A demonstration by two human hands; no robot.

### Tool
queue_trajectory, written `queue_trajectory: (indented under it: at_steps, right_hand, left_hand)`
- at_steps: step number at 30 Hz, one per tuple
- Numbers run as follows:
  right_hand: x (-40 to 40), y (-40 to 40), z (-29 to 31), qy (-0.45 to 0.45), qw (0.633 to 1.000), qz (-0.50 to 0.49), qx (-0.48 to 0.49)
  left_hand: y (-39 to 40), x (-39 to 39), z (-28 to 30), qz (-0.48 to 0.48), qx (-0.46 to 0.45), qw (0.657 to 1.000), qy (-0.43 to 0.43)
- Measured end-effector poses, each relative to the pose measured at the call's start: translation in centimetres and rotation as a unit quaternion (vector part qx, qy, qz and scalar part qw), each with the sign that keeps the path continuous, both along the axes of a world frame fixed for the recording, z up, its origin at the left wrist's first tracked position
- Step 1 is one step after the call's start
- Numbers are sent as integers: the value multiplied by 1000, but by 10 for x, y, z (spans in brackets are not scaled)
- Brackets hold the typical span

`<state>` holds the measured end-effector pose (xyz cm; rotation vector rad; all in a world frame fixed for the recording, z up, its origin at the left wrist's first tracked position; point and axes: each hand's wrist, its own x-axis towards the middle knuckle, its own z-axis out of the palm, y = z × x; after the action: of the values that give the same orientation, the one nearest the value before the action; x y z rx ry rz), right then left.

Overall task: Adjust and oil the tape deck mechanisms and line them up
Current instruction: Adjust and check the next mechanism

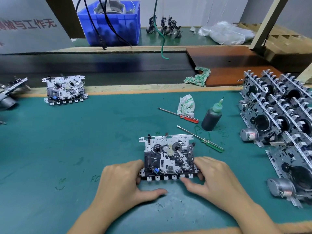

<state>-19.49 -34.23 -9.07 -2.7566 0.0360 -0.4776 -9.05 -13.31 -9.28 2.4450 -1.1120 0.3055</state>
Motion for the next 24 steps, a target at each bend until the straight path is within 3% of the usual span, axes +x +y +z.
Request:
queue_trajectory:
  at_steps: [7, 12, 19, 24]
  right_hand:
    - [0, -2, 4, 11, 1000, 22, 15]
    - [2, -3, 1, 16, 1000, 13, 6]
    - [3, 1, 1, 12, 1000, -20, 14]
    - [2, 0, 3, 10, 1000, -7, 5]
  left_hand:
    - [-13, -8, -1, 75, -34, 996, -41]
    - [-4, 2, 4, -9, -4, 1000, -19]
    - [1, 0, 2, -54, 1, 999, 1]
    - [-1, -5, 3, -19, -5, 1000, -2]
